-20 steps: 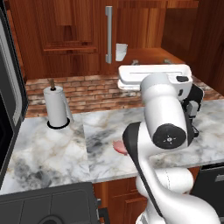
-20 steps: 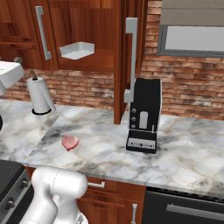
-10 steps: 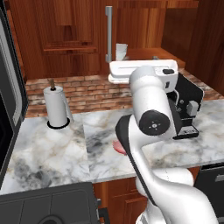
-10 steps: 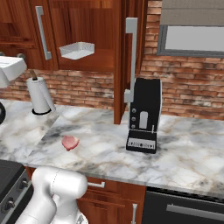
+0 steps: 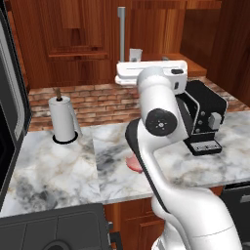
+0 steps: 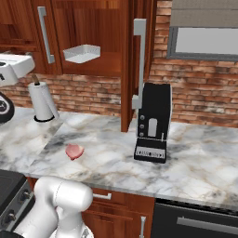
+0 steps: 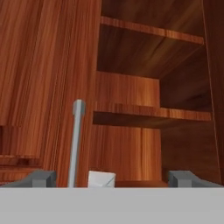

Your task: Retrieve the tupperware from the cabinet, then place the raw meat into the tupperware to avoid contamination.

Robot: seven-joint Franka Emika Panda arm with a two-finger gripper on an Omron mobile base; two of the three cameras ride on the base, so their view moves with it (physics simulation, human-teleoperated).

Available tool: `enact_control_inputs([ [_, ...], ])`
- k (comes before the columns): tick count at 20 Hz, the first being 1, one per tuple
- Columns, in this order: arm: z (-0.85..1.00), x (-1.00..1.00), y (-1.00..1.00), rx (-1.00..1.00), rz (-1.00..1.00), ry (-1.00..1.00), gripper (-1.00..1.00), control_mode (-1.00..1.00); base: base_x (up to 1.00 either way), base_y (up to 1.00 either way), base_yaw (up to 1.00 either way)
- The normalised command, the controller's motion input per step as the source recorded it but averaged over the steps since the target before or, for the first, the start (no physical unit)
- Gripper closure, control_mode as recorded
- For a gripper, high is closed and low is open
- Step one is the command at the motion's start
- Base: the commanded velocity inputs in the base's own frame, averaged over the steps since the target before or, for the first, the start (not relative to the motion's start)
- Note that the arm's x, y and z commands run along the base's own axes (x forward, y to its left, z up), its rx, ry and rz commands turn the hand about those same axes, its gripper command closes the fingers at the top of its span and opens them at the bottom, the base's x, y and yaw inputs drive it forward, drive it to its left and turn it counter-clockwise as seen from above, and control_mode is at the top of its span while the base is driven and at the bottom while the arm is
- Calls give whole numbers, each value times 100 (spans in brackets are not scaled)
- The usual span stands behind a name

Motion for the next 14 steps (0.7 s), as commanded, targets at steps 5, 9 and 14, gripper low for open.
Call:
enact_control_inputs([
  [5,-1,35,7,0,0,0,-100,-100,0,0,0],
  [9,-5,33,6,0,0,0,-100,-100,0,0,0],
  [14,-4,35,4,0,0,0,-100,-100,0,0,0],
])
